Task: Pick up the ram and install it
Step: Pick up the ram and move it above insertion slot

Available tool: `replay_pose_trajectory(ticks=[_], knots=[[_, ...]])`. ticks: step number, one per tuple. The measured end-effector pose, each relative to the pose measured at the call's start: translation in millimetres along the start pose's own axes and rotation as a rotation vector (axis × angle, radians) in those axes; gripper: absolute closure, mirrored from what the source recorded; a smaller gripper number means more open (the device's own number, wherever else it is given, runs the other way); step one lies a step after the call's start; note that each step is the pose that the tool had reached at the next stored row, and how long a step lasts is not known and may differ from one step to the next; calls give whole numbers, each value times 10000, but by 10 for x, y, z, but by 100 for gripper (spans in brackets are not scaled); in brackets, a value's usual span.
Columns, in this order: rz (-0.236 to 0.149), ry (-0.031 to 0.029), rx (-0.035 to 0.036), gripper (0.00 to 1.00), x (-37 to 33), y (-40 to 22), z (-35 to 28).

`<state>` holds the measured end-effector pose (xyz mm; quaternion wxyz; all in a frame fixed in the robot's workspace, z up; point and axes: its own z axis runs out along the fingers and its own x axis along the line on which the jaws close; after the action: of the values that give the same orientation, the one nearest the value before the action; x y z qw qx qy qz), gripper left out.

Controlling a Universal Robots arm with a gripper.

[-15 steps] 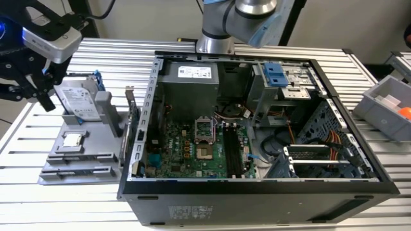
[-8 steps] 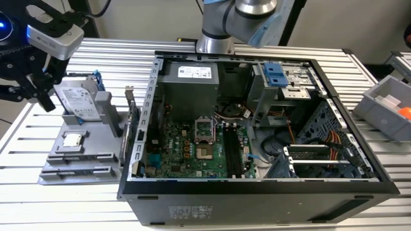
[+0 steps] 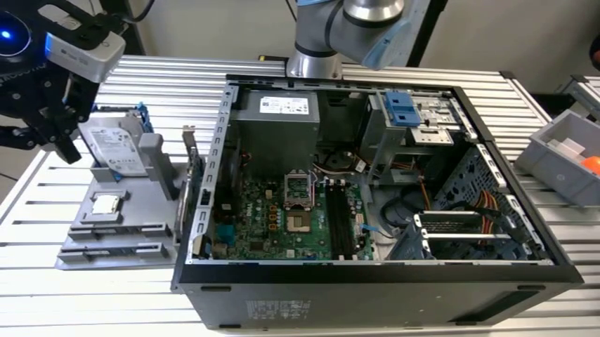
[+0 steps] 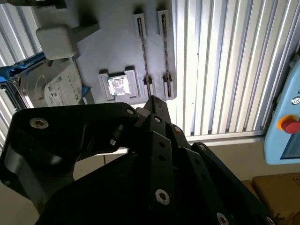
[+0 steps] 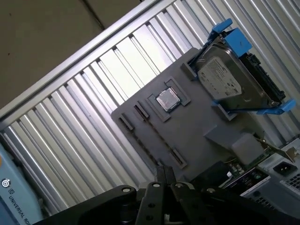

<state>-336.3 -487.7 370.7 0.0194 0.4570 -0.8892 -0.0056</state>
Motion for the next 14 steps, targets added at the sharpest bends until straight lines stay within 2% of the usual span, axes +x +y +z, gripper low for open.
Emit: replay_pose_trajectory(ticks=[14], knots=[[-1503,89,79,100,-2,1,0]])
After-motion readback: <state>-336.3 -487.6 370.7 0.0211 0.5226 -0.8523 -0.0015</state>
